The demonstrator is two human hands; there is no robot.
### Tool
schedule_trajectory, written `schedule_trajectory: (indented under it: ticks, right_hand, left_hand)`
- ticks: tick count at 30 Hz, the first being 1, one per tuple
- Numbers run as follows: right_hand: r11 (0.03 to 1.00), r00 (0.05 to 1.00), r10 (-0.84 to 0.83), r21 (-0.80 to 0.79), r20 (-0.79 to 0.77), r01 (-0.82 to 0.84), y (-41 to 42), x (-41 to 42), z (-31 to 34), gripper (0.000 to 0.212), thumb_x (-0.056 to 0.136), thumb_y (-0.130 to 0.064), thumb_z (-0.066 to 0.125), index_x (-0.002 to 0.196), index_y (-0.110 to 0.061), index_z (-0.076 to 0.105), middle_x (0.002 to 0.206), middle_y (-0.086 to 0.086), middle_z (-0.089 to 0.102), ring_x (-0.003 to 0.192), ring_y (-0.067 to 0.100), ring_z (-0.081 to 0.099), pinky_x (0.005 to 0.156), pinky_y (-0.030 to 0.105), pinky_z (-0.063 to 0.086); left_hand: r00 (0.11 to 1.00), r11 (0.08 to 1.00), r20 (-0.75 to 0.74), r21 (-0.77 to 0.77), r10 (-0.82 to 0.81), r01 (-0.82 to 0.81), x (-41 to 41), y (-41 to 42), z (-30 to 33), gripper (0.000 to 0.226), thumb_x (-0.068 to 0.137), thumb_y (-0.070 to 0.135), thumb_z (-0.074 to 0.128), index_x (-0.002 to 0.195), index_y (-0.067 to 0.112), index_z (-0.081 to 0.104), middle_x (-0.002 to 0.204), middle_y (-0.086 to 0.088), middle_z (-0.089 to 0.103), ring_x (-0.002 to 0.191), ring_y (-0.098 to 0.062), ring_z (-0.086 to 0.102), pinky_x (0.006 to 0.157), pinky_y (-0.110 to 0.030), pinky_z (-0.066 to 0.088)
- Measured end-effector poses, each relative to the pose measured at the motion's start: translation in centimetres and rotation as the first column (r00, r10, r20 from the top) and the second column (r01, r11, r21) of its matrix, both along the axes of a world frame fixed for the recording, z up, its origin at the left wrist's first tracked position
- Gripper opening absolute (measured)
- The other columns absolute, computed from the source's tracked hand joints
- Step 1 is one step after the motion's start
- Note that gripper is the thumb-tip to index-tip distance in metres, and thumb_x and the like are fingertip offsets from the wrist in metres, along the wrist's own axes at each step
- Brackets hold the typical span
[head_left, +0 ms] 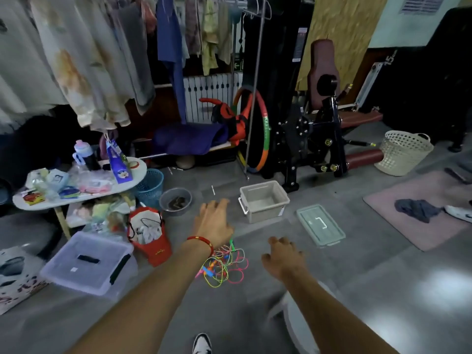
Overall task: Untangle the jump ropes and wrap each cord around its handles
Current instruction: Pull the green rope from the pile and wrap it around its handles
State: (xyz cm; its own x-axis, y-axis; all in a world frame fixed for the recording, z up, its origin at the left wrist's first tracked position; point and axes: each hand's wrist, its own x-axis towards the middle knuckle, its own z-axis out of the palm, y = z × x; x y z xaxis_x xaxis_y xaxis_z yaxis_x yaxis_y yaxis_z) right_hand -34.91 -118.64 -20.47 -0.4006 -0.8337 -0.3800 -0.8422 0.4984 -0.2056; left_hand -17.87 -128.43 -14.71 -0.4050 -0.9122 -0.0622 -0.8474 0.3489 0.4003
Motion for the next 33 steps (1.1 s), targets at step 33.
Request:
schedule_trajectory:
  ticks: [33]
  right_hand:
    - [0.999,0.999,0.029,0.042,0.035,-0.03,-38.0,-30.3,-6.2,0.062,0.09,-0.044,0.053,0.148,-0.028,0.037,0.153,-0.002,0.038,0.143,0.024,0.029,0.115,0.049,0.031]
  left_hand:
    - [0.998,0.955,-0.033,0.289,-0.051,0.059,-30.6,-40.6,-7.7,0.055,0.084,0.022,0.058,0.138,0.02,0.049,0.137,-0.008,0.058,0.127,-0.033,0.05,0.104,-0.04,0.043]
